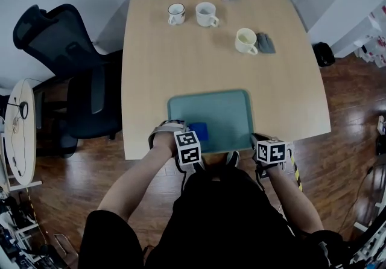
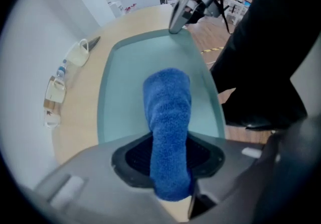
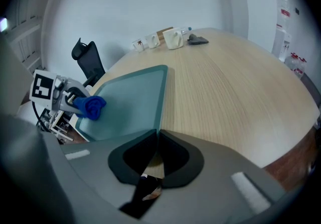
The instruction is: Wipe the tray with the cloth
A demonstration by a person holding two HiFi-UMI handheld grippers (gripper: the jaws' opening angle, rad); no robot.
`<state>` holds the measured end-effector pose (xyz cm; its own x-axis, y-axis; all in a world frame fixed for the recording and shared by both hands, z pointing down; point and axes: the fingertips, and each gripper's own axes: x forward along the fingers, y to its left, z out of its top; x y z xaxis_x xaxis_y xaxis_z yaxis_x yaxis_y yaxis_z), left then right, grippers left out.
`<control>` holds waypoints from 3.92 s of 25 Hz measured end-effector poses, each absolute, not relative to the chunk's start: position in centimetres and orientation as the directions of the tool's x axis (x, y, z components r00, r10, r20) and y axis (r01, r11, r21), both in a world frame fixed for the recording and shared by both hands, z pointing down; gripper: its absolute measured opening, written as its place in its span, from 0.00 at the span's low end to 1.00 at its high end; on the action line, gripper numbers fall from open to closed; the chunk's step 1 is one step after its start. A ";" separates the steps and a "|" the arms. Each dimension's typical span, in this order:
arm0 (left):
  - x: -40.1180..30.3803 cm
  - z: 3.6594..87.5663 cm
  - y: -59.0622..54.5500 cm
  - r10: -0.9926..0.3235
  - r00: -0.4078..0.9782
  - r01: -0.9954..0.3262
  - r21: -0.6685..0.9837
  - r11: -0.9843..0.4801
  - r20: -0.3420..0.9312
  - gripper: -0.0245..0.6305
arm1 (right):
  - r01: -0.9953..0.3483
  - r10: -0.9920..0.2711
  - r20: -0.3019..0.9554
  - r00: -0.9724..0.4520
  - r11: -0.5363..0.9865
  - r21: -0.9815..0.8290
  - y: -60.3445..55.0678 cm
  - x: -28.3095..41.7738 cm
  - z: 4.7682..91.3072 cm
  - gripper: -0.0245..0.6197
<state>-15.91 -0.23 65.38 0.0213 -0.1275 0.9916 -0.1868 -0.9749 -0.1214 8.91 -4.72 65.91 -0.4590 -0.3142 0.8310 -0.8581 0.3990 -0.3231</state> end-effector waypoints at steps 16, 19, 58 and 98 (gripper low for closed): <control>-22.2 65.0 -11.7 -0.335 -0.169 -0.105 -0.355 -0.929 0.927 0.26 | -0.861 -0.329 0.826 -0.458 0.396 -0.320 -4.8 8.9 65.9 0.08; -21.2 64.9 -9.0 -0.304 -0.137 -0.153 -0.324 -0.934 0.943 0.26 | -0.862 -0.323 0.829 -0.456 0.394 -0.320 -4.7 8.9 66.0 0.08; -31.4 65.0 2.2 -0.303 0.267 -0.948 0.306 0.088 0.915 0.33 | -0.925 -0.389 0.850 -0.356 0.273 -0.263 -5.0 10.1 66.8 0.08; 5.5 34.4 27.6 -0.897 0.326 -0.942 0.189 -0.279 0.299 0.32 | -0.677 -0.677 0.114 -0.727 0.680 -0.280 23.0 16.1 36.5 0.08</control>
